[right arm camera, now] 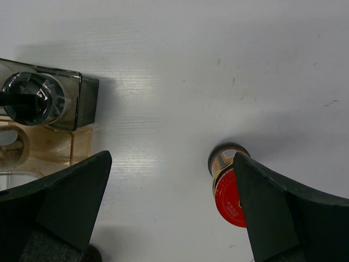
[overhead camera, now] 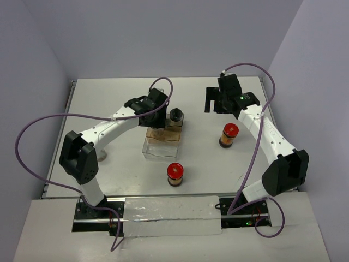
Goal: Organize the condiment bottles
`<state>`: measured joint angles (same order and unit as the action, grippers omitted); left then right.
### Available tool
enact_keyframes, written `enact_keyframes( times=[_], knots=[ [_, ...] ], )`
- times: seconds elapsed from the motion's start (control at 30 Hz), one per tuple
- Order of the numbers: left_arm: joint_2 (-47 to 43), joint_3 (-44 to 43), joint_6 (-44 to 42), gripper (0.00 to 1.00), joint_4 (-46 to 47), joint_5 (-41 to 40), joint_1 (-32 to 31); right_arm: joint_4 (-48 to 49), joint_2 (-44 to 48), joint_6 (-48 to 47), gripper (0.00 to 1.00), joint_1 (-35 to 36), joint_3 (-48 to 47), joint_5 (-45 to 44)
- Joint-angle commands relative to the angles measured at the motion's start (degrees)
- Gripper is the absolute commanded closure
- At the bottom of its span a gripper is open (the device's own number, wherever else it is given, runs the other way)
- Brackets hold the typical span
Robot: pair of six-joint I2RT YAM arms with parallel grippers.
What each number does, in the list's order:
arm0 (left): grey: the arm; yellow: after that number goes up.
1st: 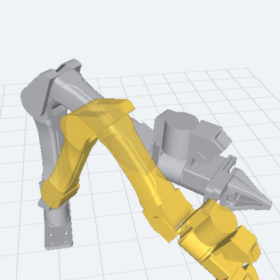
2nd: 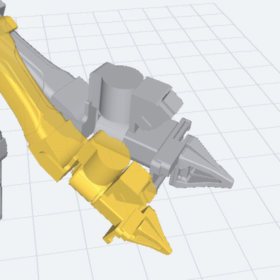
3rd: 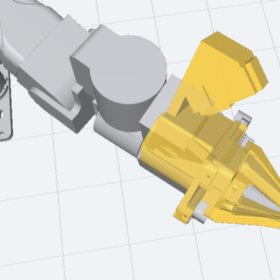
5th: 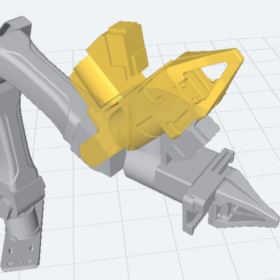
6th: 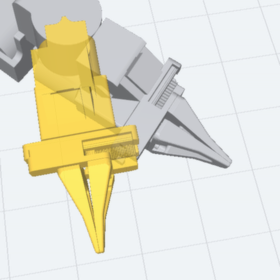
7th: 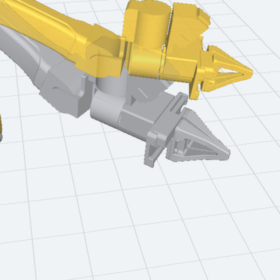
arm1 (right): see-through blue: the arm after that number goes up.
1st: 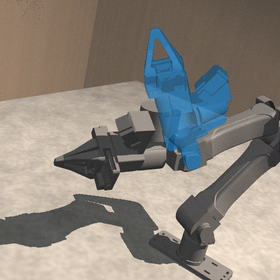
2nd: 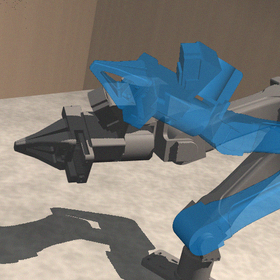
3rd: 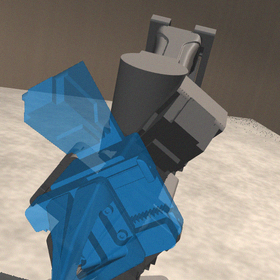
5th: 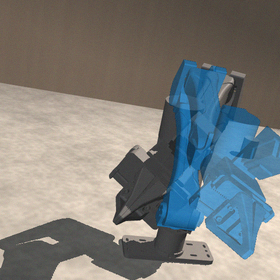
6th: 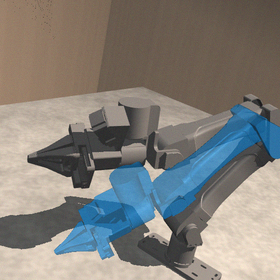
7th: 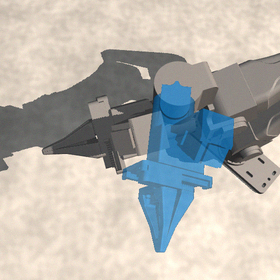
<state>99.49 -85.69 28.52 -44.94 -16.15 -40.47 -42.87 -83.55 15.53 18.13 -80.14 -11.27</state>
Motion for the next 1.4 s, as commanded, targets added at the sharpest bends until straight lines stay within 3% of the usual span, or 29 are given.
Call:
enact_keyframes(
  times=[0.0, 0.37, 0.5, 0.57, 0.73, 0.83, 0.97, 1.1, 1.37],
  knots=[
    [0.79, -0.09, 1.45, 0.9, 4.33, -1.96, -0.75, 1.21, 1.11, -0.06, 0.0, 0.06, -1.25, 0.1],
    [3.47, 3.64, 3.56, 0.89, 6.35, -5.65, -1.15, 0.86, 1.06, -0.06, 0.0, 0.06, -1.64, -0.33],
    [3.92, 4.24, 4.22, 0.8, 6.51, -5.63, -1.1, 0.63, 0.73, -0.06, 0.0, 0.06, -1.88, -0.28],
    [4.36, 3.7, 4.49, 0.68, 5.72, -6.34, -1.15, 0.77, 0.58, -0.06, 0.0, 0.01, -2.0, 0.11],
    [4.13, 2.55, 5.01, 0.25, 3.99, -7.23, -1.32, 0.77, 0.4, -0.06, 0.0, 0.06, -2.48, 0.72],
    [3.34, 1.07, 4.95, 0.13, 2.55, -7.36, -1.6, 0.75, 0.6, -0.06, 0.0, 0.06, -2.57, 0.85],
    [1.49, -3.0, 4.79, 0.05, -0.67, -8.2, -2.33, 0.68, 0.84, -0.06, 0.0, 0.06, -2.57, 1.07],
    [-1.9, -7.53, 5.31, 0.04, -3.68, -8.31, -2.49, 0.62, 1.75, -0.06, 0.0, 0.06, -2.23, 1.1],
    [-12.7, -6.24, 9.5, 0.04, -10.42, -13.08, -2.3, 0.8, 4.4, -0.06, 0.0, 0.06, -1.24, 1.81]
  ],
)
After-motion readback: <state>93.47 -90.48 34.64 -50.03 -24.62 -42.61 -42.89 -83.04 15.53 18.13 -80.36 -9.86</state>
